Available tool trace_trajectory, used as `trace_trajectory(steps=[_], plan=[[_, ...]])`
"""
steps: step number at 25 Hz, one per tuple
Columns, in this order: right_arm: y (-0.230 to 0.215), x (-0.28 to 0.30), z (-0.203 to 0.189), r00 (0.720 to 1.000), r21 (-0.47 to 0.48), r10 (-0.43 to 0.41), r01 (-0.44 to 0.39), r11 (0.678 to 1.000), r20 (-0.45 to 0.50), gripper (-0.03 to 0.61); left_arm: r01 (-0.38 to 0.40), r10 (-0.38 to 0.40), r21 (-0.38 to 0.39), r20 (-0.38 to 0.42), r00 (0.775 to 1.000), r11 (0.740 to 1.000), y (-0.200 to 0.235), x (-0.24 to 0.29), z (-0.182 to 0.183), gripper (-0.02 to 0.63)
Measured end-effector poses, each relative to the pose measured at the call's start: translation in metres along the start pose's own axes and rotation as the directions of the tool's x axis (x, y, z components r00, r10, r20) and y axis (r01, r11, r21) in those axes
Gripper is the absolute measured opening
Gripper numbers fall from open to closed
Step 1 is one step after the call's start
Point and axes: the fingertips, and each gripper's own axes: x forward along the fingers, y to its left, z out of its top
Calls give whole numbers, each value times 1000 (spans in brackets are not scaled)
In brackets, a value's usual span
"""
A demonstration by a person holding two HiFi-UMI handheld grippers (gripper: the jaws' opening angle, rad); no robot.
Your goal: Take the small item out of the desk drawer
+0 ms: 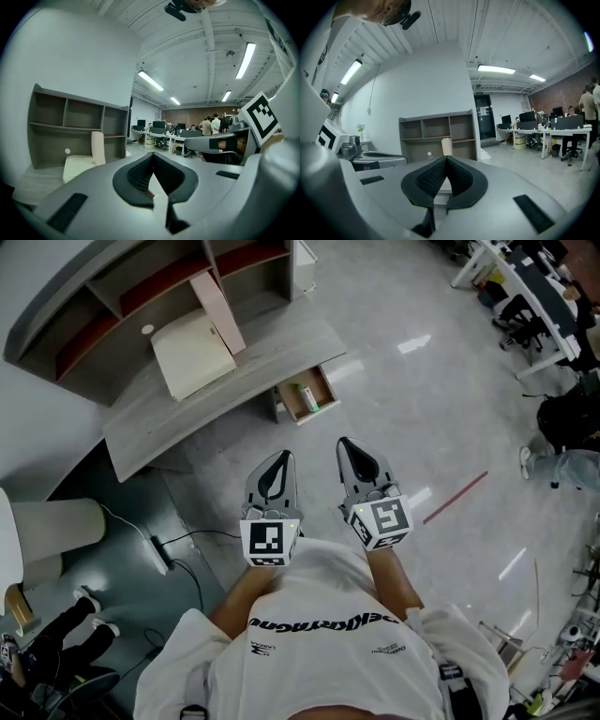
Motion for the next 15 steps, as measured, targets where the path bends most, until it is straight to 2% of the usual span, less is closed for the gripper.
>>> trace_trajectory(steps=[8, 15], plan=[[-34, 79, -15, 998, 31, -19, 21, 999, -64, 28, 27, -27, 1, -66, 997, 1000, 41, 68, -18, 15], [-67, 122, -40, 991, 46, 24, -18, 999, -132, 28, -45, 42, -19, -113, 993, 999, 57, 115, -41, 15]])
